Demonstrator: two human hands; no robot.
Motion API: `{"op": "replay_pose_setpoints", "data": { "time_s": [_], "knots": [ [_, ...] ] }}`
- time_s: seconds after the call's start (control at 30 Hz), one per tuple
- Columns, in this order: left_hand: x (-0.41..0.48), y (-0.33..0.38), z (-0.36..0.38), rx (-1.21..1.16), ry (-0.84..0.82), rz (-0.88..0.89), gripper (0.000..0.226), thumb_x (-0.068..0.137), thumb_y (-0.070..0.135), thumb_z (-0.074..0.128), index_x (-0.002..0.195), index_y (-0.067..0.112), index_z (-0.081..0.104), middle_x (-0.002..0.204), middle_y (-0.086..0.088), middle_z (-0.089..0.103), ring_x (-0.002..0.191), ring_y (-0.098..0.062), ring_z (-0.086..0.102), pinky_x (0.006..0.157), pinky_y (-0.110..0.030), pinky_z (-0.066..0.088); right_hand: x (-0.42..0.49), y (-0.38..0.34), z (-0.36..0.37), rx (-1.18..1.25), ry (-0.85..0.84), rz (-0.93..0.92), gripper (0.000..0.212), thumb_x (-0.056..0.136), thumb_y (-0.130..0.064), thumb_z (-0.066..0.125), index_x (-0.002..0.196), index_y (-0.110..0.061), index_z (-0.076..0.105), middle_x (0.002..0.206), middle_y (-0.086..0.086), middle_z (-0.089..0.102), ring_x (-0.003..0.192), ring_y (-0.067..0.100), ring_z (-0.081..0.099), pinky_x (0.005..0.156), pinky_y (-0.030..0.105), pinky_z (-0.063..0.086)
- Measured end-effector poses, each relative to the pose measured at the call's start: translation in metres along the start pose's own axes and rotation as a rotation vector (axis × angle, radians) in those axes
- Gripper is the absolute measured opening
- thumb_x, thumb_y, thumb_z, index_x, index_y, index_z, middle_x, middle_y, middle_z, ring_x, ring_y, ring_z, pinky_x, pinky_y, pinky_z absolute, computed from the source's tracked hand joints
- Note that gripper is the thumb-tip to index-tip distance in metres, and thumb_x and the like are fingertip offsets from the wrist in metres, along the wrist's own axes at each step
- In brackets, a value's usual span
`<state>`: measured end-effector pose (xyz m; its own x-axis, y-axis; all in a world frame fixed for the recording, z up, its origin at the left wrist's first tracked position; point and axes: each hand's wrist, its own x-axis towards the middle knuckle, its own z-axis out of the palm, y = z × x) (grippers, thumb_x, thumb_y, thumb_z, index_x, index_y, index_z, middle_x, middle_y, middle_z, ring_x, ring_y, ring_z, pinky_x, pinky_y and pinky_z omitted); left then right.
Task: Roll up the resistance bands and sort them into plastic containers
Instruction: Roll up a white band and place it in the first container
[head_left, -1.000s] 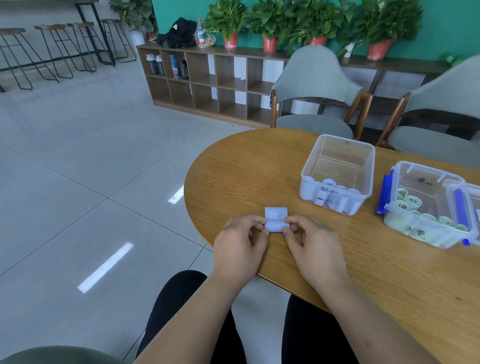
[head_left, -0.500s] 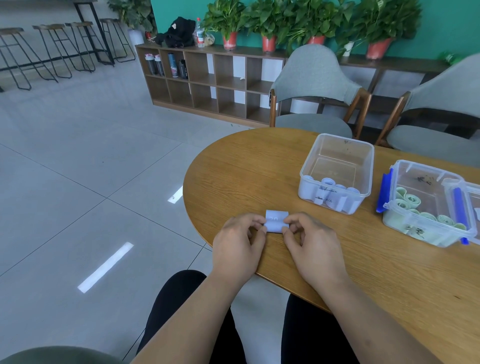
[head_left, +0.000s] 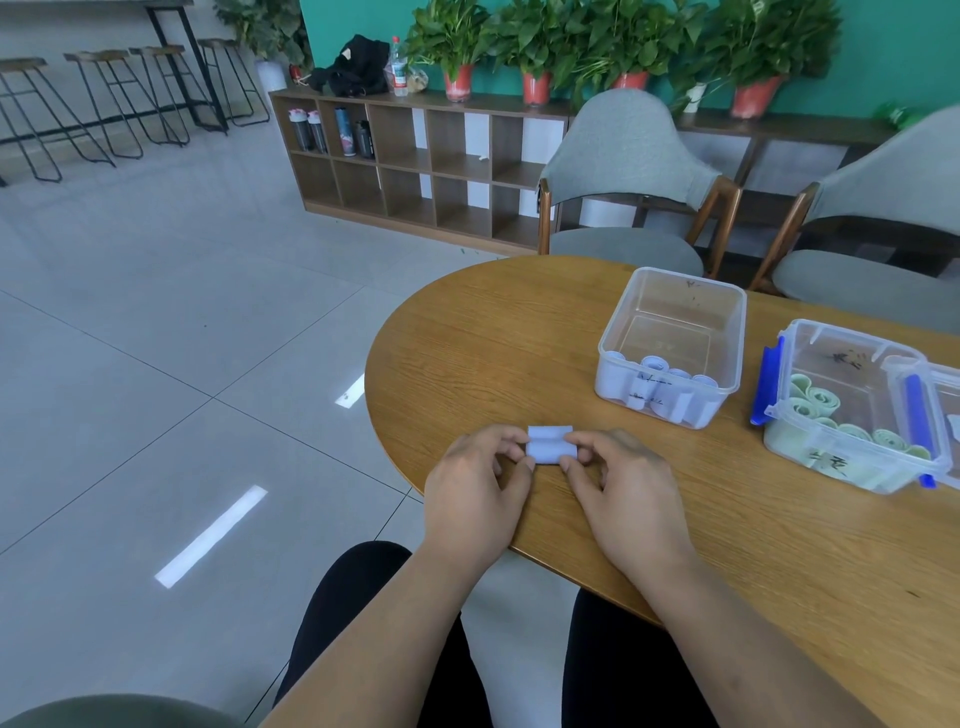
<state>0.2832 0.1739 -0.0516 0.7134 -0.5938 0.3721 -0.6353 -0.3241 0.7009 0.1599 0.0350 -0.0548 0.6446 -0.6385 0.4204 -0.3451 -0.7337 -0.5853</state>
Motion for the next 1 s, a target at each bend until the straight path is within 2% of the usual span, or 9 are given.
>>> {"op": "replay_pose_setpoints", "data": {
  "time_s": [0.23, 0.5, 0.63, 0.77, 1.0],
  "knots": [
    [-0.0003, -0.0004, 0.0011, 0.026, 0.015, 0.003, 0.014, 0.093, 0.036, 0.074, 0.107, 0.039, 0.069, 0.092, 0.028, 0.068, 0.089, -0.002, 0.057, 0.069, -0.008, 0.038, -0.0013, -0.0057, -0.0034, 0.004, 0.038, 0.023, 0.018, 0.093, -0.034, 0.076, 0.110, -0.035, 0.070, 0.088, -0.019, 0.063, 0.068, 0.001, 0.054, 0.064, 0.034, 0.054],
    [-0.0009, -0.0005, 0.0008, -0.008, 0.024, 0.020, 0.021, 0.090, 0.036, 0.079, 0.109, 0.041, 0.072, 0.095, 0.027, 0.069, 0.088, -0.007, 0.060, 0.072, -0.017, 0.048, -0.0010, -0.0017, -0.0037, 0.035, 0.028, 0.012, 0.029, 0.087, -0.029, 0.084, 0.115, -0.031, 0.076, 0.089, -0.019, 0.066, 0.068, -0.001, 0.053, 0.069, 0.036, 0.057],
    [-0.0007, -0.0012, 0.0006, -0.016, 0.030, 0.025, 0.023, 0.088, 0.034, 0.080, 0.110, 0.040, 0.073, 0.095, 0.027, 0.070, 0.086, -0.008, 0.061, 0.072, -0.018, 0.049, -0.0012, -0.0015, -0.0046, 0.037, 0.023, 0.006, 0.028, 0.085, -0.026, 0.085, 0.111, -0.029, 0.077, 0.087, -0.017, 0.066, 0.064, 0.003, 0.056, 0.067, 0.036, 0.056],
    [-0.0010, -0.0018, 0.0012, -0.037, 0.027, -0.003, 0.023, 0.088, 0.031, 0.082, 0.108, 0.038, 0.073, 0.094, 0.027, 0.070, 0.086, -0.008, 0.062, 0.073, -0.016, 0.048, -0.0006, -0.0012, -0.0037, 0.023, 0.013, 0.007, 0.026, 0.088, -0.028, 0.082, 0.113, -0.032, 0.076, 0.088, -0.019, 0.064, 0.061, 0.006, 0.057, 0.068, 0.037, 0.056],
    [-0.0006, 0.0004, 0.0017, 0.023, 0.034, 0.038, 0.023, 0.089, 0.039, 0.078, 0.111, 0.041, 0.071, 0.096, 0.026, 0.066, 0.088, -0.006, 0.058, 0.070, -0.015, 0.047, -0.0010, -0.0056, -0.0025, -0.049, -0.002, 0.007, 0.022, 0.096, -0.033, 0.073, 0.118, -0.031, 0.073, 0.092, -0.016, 0.058, 0.072, 0.007, 0.057, 0.063, 0.038, 0.055]
  ]
}}
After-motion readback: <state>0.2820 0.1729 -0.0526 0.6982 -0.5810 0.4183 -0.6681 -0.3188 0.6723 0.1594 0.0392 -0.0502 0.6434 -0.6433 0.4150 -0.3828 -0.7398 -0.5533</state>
